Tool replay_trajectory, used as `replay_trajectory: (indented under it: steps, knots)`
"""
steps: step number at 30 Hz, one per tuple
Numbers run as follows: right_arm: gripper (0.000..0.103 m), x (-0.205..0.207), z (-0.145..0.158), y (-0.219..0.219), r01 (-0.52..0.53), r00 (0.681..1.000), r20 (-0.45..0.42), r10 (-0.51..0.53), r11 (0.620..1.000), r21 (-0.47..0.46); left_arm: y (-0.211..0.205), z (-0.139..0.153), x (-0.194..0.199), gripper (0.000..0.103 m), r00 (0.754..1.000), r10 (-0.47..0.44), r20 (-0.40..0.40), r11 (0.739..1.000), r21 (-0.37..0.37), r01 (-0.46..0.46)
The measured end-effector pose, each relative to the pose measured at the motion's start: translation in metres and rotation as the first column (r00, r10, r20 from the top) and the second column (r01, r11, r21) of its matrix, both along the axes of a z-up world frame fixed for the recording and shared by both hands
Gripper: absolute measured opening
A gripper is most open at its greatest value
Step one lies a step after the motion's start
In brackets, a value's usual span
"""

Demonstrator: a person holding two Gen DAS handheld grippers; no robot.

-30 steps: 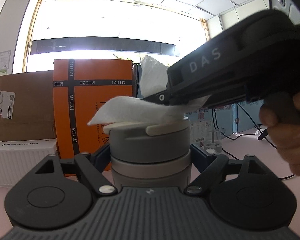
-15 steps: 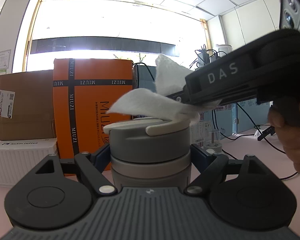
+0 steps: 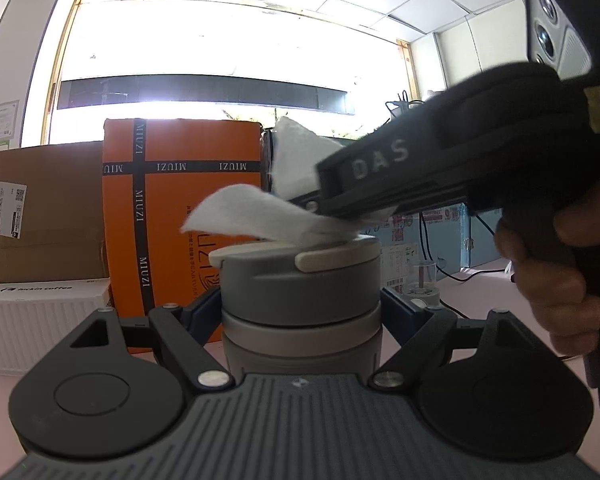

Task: Clean container
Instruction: 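Wipe the towel across the mug lid with the right gripper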

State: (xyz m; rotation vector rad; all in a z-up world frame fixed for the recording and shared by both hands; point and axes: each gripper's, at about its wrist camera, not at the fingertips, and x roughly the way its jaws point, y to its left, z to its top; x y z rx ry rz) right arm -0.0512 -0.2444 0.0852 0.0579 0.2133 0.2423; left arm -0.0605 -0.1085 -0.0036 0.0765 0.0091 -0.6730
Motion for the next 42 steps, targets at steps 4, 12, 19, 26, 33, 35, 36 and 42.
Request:
replay_trajectory:
  steps: [4,12,19,26,33,35,36,42]
  knots:
    - [0.009,-0.008,0.004,-0.007,0.012,1.000,-0.001,-0.012,1.000,-0.003,-0.003,0.000,-0.003,0.081,1.000,0.000,-0.003,1.000,-0.004,0.000]
    - [0.012,-0.020,0.003,0.003,-0.048,0.999,0.002,0.048,0.999,-0.010,-0.006,-0.001,-0.002,0.081,1.000,0.002,-0.001,1.000,-0.005,-0.002]
    - [0.011,-0.011,0.006,0.011,-0.071,0.997,-0.004,0.071,0.997,-0.013,-0.011,-0.002,0.002,0.080,1.000,0.001,-0.002,1.000,-0.006,-0.002]
    - [0.011,-0.005,0.006,-0.001,-0.012,1.000,-0.003,0.012,1.000,-0.013,0.005,0.002,0.019,0.080,1.000,0.000,-0.007,1.000,-0.011,0.000]
    - [0.012,-0.015,0.002,-0.023,0.051,0.999,-0.005,-0.051,0.997,0.056,0.003,0.003,0.026,0.081,1.000,0.008,-0.003,1.000,0.001,-0.008]
    - [0.012,-0.016,-0.002,-0.030,0.061,0.998,-0.007,-0.060,0.993,0.103,0.002,0.004,0.028,0.082,1.000,0.016,0.002,1.000,0.013,-0.016]
    - [0.012,-0.016,-0.004,-0.033,0.066,0.998,-0.009,-0.065,0.990,0.127,0.001,0.006,0.029,0.082,1.000,0.022,0.006,1.000,0.018,-0.022]
    - [0.012,-0.019,-0.015,-0.052,0.093,0.996,-0.021,-0.091,0.959,0.268,0.001,0.008,0.017,0.089,0.998,0.054,0.013,0.998,0.018,-0.054]
